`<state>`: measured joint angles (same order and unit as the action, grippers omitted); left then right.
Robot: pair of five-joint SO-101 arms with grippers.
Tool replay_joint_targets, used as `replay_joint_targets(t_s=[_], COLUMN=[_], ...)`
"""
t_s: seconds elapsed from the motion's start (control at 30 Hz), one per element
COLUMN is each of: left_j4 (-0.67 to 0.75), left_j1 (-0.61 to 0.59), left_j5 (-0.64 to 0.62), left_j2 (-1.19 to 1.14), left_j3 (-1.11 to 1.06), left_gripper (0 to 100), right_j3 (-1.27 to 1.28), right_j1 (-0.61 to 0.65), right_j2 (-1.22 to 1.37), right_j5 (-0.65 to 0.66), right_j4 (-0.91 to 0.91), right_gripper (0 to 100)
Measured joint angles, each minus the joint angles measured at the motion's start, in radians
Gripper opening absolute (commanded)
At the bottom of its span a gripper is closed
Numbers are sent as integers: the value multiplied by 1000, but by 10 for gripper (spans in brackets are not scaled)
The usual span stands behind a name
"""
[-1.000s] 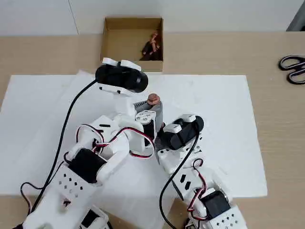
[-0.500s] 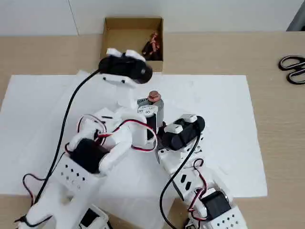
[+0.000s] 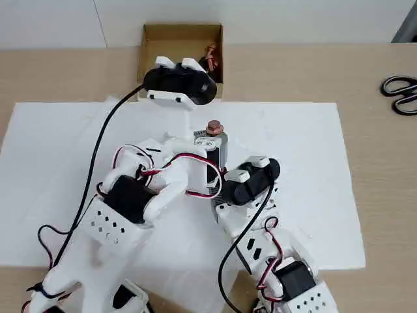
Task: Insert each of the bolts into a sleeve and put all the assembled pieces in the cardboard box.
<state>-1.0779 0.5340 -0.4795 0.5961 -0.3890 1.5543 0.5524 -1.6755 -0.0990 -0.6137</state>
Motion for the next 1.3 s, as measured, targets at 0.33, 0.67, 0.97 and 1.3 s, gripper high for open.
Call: replay_joint_targets(t_s=[0.33, 0.67, 0.97, 1.3], left_j4=[0, 0, -2, -31], left_j1=[0, -14, -2, 25], left_j5=[0, 0, -5, -6], left_j2=[-2, -3, -3, -3], left_j3=[2, -17, -17, -66], left_gripper=[6, 6, 6, 6], right_j3=[0, 0, 0, 0], right_j1=[0, 2, 2, 2], right_j2=[0, -2, -2, -2], right_j5=[0, 0, 0, 0], right_j4=[0, 0, 0, 0], right_gripper=[6, 6, 6, 6])
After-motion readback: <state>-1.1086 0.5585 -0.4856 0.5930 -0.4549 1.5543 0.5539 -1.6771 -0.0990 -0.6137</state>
